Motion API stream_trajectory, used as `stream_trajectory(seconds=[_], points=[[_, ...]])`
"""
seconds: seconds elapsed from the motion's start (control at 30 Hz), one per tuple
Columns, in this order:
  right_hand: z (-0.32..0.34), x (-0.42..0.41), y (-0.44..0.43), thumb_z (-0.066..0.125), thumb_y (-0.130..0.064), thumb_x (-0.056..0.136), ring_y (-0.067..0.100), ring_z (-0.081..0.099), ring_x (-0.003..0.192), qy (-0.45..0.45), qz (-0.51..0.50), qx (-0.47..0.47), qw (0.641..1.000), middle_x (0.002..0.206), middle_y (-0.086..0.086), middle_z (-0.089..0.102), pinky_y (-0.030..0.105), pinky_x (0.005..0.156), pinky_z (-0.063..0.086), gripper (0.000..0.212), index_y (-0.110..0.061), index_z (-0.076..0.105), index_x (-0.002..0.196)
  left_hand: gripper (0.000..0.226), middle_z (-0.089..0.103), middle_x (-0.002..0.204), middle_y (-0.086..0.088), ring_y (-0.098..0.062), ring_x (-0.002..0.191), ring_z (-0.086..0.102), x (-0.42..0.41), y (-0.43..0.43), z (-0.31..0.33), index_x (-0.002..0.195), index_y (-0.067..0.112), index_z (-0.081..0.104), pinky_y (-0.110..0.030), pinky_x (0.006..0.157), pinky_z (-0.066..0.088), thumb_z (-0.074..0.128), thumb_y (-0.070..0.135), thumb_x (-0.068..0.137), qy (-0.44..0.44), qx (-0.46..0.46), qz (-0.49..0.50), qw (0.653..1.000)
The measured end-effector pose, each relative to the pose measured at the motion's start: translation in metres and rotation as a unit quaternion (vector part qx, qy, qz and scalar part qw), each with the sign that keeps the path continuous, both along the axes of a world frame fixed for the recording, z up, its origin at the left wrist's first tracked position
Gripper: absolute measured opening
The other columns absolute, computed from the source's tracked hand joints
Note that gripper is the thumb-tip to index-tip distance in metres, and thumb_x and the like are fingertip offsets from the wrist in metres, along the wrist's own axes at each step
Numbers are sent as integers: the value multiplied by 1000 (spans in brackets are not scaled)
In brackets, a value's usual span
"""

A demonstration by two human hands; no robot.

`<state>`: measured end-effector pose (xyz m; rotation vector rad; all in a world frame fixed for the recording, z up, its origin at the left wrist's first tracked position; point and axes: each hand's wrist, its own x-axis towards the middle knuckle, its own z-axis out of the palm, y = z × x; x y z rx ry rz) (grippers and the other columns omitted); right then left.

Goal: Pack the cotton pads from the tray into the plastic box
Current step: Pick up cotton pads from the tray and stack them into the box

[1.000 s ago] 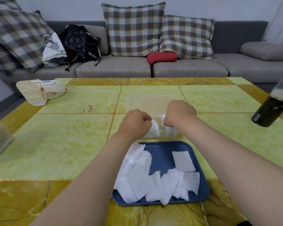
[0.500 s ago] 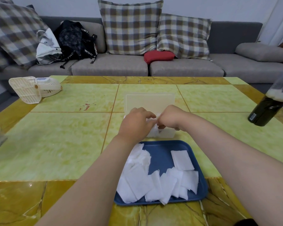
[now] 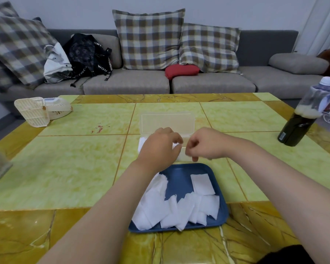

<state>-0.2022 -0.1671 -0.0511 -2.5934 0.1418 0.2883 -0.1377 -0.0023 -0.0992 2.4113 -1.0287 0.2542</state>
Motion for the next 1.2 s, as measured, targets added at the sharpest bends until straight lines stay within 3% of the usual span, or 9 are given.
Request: stream_trajectory(seconds=[0.07, 0.2, 0.37, 0.5, 0.57, 0.73, 0.9, 1.0, 1.2], points=[[-5, -14, 1, 70, -21, 86, 11, 68, 64, 67, 45, -45, 996, 91, -4, 77, 23, 59, 55, 11, -22, 76, 96, 19, 62, 98, 13, -10, 96, 55, -13, -3, 4, 108, 26, 72, -24, 77, 44, 57, 27, 96, 40, 16, -23, 999], [-23, -29, 3, 80, -28, 81, 18, 66, 102, 97, 87, -149, 980, 116, -7, 68, 34, 88, 56, 46, -23, 66, 125, 23, 68, 105, 12, -10, 90, 60, -31, -4, 1, 112, 27, 71, -31, 83, 53, 57, 27, 93, 127, 92, -39, 987], [-31, -34, 1, 83, -38, 76, 17, 60, 95, 97, 76, -177, 976, 105, -8, 61, 32, 79, 53, 53, -23, 64, 123, 32, 68, 117, 7, -15, 108, 63, -41, -2, -4, 123, 24, 66, -38, 96, 53, 61, 26, 92, 184, 139, -32, 973], [-32, -35, -6, 83, -36, 77, 17, 60, 75, 81, 72, -159, 981, 79, -7, 63, 28, 62, 47, 23, -23, 64, 82, 43, 66, 126, 8, -12, 115, 60, -44, -1, -7, 132, 23, 61, -34, 103, 49, 66, 30, 89, 237, 113, -33, 964], [-30, -35, -9, 82, -32, 79, 14, 53, 66, 55, 62, -123, 989, 71, -7, 56, 27, 58, 41, 27, -25, 58, 72, 45, 68, 121, 9, -9, 111, 63, -45, -1, -7, 130, 23, 62, -33, 102, 51, 69, 29, 87, 267, 77, -42, 960], [-22, -37, -9, 83, -16, 81, 14, 71, 63, -15, 15, 88, 996, 71, -4, 71, 23, 57, 54, 11, -15, 73, 85, 40, 74, 78, 6, -15, 71, 69, -47, 1, -5, 115, 28, 68, -35, 78, 57, 80, 23, 78, 322, -16, -49, 945], [-19, -36, -3, 77, -13, 88, 9, 69, 61, -65, -45, 170, 982, 80, 5, 75, 13, 46, 44, 14, -5, 76, 99, 25, 75, 73, 3, -18, 73, 72, -45, 7, -1, 110, 23, 71, -42, 81, 59, 72, 20, 85, 340, -95, -6, 936], [-18, -33, 2, 76, -19, 89, 11, 71, 60, -74, -53, 168, 982, 84, 11, 76, 21, 46, 44, 18, -4, 74, 98, 12, 61, 57, 9, -25, 71, 71, -44, 13, 2, 96, 10, 73, -42, 79, 59, 72, 20, 89, 340, -112, 8, 934], [-18, -37, 0, 72, -21, 86, 14, 69, 72, 34, 38, -21, 998, 85, -7, 68, 26, 65, 56, 10, -21, 70, 96, 19, 69, 79, -10, -27, 73, 65, -37, 21, 0, 89, -1, 68, -49, 83, 58, 67, 17, 84, 331, -112, 70, 934]])
